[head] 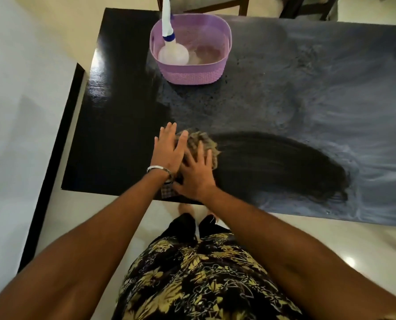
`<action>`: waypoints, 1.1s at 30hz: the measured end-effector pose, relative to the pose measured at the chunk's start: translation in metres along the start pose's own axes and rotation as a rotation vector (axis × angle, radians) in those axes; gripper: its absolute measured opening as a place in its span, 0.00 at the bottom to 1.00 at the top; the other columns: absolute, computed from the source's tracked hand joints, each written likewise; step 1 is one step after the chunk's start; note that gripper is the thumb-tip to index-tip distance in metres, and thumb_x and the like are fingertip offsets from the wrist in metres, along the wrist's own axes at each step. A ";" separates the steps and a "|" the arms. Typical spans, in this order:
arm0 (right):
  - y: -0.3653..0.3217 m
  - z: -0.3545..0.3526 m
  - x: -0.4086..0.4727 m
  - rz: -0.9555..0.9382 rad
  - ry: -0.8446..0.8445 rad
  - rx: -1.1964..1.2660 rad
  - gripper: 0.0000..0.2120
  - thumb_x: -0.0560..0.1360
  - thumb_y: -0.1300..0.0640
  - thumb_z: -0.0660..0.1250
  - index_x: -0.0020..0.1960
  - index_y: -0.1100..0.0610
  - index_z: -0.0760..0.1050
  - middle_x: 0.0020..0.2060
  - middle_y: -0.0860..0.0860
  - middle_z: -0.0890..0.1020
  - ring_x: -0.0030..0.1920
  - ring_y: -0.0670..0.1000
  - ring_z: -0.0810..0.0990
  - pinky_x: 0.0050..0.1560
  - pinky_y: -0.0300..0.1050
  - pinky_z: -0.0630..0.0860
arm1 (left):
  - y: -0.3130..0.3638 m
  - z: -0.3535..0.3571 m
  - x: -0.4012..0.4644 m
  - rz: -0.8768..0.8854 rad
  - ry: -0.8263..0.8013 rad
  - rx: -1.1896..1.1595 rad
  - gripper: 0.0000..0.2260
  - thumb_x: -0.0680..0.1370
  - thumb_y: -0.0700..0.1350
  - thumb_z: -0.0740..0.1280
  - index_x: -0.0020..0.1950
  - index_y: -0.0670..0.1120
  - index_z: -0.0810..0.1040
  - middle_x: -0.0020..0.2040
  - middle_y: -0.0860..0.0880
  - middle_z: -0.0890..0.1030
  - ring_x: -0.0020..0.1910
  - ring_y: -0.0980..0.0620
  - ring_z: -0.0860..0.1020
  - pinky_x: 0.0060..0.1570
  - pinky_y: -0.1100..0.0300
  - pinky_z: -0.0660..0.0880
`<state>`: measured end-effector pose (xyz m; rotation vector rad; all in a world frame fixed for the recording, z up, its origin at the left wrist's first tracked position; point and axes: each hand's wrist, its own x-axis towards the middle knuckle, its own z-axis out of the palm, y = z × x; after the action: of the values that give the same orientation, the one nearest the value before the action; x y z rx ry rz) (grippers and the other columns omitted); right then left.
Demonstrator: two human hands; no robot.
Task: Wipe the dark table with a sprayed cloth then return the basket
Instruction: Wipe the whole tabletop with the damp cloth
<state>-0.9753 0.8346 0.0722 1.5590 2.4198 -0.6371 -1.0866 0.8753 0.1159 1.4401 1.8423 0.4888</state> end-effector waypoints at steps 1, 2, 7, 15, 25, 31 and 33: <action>-0.008 0.004 -0.003 -0.088 -0.030 -0.033 0.39 0.75 0.28 0.55 0.80 0.41 0.47 0.81 0.53 0.44 0.77 0.68 0.36 0.74 0.73 0.40 | 0.002 -0.001 0.002 0.009 -0.001 0.017 0.27 0.82 0.59 0.51 0.78 0.47 0.57 0.79 0.49 0.55 0.78 0.51 0.47 0.75 0.52 0.40; -0.006 0.009 -0.007 -0.148 -0.044 -0.055 0.38 0.76 0.29 0.56 0.80 0.42 0.48 0.81 0.52 0.44 0.78 0.67 0.36 0.74 0.72 0.42 | 0.004 -0.001 0.004 0.027 -0.003 0.038 0.28 0.82 0.59 0.51 0.78 0.47 0.56 0.79 0.49 0.55 0.78 0.51 0.47 0.75 0.52 0.40; 0.099 0.002 -0.025 0.031 0.064 -0.042 0.37 0.74 0.35 0.59 0.80 0.39 0.51 0.81 0.50 0.51 0.79 0.67 0.46 0.74 0.72 0.49 | 0.002 -0.003 0.013 0.098 -0.017 0.136 0.29 0.82 0.60 0.50 0.78 0.46 0.55 0.79 0.48 0.54 0.79 0.49 0.47 0.75 0.51 0.41; 0.230 -0.049 -0.014 0.844 0.163 0.242 0.34 0.78 0.36 0.55 0.81 0.42 0.50 0.81 0.53 0.48 0.78 0.69 0.44 0.75 0.69 0.44 | -0.009 -0.013 0.011 0.130 -0.080 0.515 0.35 0.79 0.65 0.44 0.79 0.44 0.50 0.80 0.45 0.50 0.79 0.46 0.46 0.77 0.47 0.44; -0.062 -0.021 0.057 -0.088 -0.126 -0.122 0.38 0.79 0.36 0.53 0.81 0.51 0.43 0.80 0.57 0.46 0.79 0.64 0.43 0.76 0.66 0.44 | -0.025 -0.001 0.019 -0.059 -0.030 0.223 0.39 0.74 0.73 0.42 0.78 0.50 0.53 0.79 0.49 0.43 0.78 0.42 0.42 0.76 0.45 0.39; -0.057 -0.009 0.036 -0.262 -0.031 -0.070 0.38 0.79 0.39 0.59 0.81 0.51 0.48 0.81 0.55 0.51 0.80 0.61 0.44 0.78 0.61 0.41 | -0.034 -0.048 0.014 0.083 0.019 0.412 0.32 0.81 0.61 0.48 0.79 0.43 0.49 0.80 0.45 0.49 0.79 0.48 0.44 0.77 0.50 0.41; 0.000 -0.019 0.043 -0.199 0.012 -0.018 0.36 0.77 0.41 0.62 0.81 0.45 0.53 0.81 0.52 0.52 0.79 0.63 0.46 0.77 0.63 0.40 | -0.035 -0.043 0.011 0.106 -0.017 0.428 0.33 0.81 0.62 0.48 0.79 0.43 0.49 0.80 0.45 0.50 0.79 0.47 0.45 0.76 0.49 0.41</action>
<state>-0.9925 0.8778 0.0725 1.3293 2.6032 -0.6403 -1.1430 0.8812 0.1165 1.8222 1.9413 0.1311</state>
